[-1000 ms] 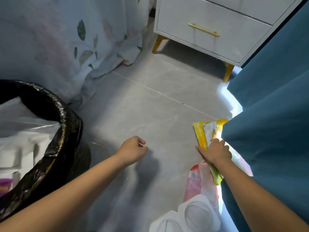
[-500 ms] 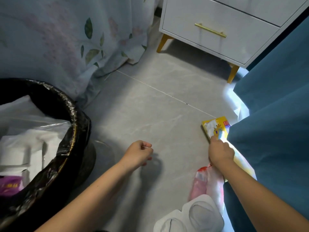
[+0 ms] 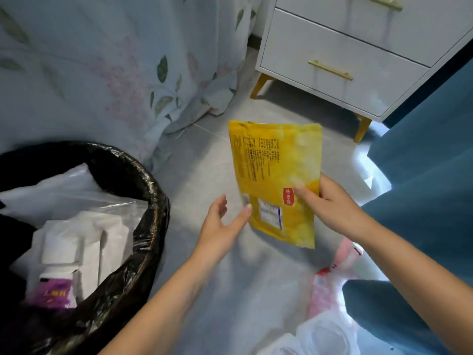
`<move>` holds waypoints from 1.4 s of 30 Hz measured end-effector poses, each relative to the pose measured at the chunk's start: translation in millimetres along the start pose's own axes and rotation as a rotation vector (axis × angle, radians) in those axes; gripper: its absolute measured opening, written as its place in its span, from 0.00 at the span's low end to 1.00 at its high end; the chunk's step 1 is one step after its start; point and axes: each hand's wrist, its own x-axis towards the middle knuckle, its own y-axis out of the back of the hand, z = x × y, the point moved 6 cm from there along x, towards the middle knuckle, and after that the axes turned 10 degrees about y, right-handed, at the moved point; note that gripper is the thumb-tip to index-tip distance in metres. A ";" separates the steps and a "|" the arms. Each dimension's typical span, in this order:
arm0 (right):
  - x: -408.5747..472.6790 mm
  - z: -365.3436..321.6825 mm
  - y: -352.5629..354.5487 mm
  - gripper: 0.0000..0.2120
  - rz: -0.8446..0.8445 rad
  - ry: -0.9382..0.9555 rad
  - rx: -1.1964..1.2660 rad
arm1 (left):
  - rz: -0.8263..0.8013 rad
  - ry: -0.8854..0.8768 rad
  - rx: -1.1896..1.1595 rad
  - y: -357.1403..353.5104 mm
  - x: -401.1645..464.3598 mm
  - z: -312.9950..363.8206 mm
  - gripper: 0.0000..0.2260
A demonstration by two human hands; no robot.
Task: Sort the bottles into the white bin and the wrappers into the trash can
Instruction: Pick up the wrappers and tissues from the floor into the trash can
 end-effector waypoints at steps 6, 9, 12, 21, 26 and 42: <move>-33.0 2.1 0.1 0.12 0.093 -0.209 0.511 | -0.154 0.053 -0.275 4.3 -0.3 4.2 0.28; -44.4 22.0 5.6 0.16 0.226 -0.316 0.625 | -0.214 0.102 -0.336 7.8 -3.2 -2.8 0.18; -50.5 33.8 6.0 0.19 0.318 -0.347 0.574 | -0.254 0.113 -0.317 4.3 -8.4 -2.2 0.10; -58.6 30.7 0.2 0.48 0.080 -0.131 0.294 | -0.245 0.081 -0.256 1.5 -20.9 8.8 0.10; -66.0 41.0 8.7 0.44 0.082 -0.200 0.294 | -0.159 -0.139 -0.186 8.9 -22.3 20.2 0.09; -74.0 47.4 7.2 0.28 0.051 -0.196 0.279 | -0.155 -0.447 0.217 1.2 -36.1 36.6 0.11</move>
